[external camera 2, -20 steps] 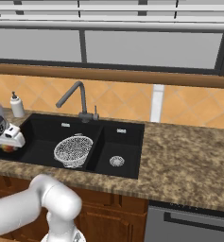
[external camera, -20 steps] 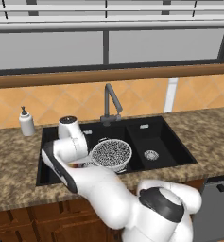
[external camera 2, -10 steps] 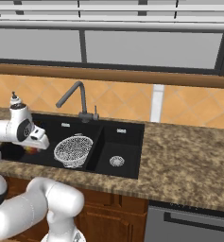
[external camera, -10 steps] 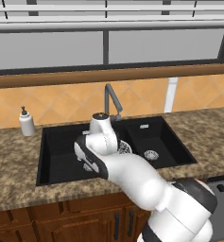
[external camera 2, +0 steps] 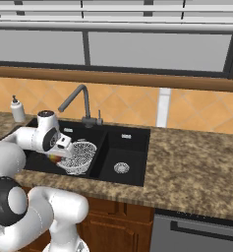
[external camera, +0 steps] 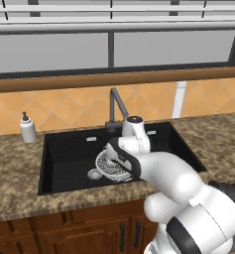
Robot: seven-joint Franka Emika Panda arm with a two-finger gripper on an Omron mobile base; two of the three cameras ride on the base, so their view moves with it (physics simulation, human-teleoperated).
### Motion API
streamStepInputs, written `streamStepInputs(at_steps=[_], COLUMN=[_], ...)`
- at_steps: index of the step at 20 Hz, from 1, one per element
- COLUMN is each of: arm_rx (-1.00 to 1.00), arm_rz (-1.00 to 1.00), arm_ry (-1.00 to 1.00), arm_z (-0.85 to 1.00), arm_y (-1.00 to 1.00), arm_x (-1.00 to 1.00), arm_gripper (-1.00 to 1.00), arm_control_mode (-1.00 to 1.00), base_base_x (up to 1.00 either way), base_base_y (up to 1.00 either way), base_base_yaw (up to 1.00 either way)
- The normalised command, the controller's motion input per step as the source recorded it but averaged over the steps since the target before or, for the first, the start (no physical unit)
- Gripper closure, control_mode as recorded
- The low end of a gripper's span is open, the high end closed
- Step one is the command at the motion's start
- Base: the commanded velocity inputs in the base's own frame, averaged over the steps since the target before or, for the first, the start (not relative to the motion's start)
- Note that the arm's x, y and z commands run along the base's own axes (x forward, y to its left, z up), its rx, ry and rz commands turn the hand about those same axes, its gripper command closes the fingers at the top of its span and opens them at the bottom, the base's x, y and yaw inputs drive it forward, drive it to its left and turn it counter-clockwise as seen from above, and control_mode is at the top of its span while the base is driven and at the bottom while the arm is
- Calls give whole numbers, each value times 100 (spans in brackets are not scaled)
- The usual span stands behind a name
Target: Put the colander in the sink, put the apple in the colander, and turn on the sink faucet and pour water over the colander.
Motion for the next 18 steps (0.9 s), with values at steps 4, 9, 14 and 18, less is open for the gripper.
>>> streamStepInputs(at_steps=[4,9,14,18], arm_rx=[0,0,0,0], arm_rz=[0,0,0,0], arm_ry=[-6,-7,-4,0], arm_z=[-16,-16,-11,-2], arm_y=[-39,-18,0,0], arm_x=[3,19,32,39], arm_gripper=[100,100,100,100], arm_control_mode=[-100,-100,-100,-100], base_base_x=[0,0,0,0], base_base_y=[0,0,0,0], base_base_yaw=[0,0,0,0])
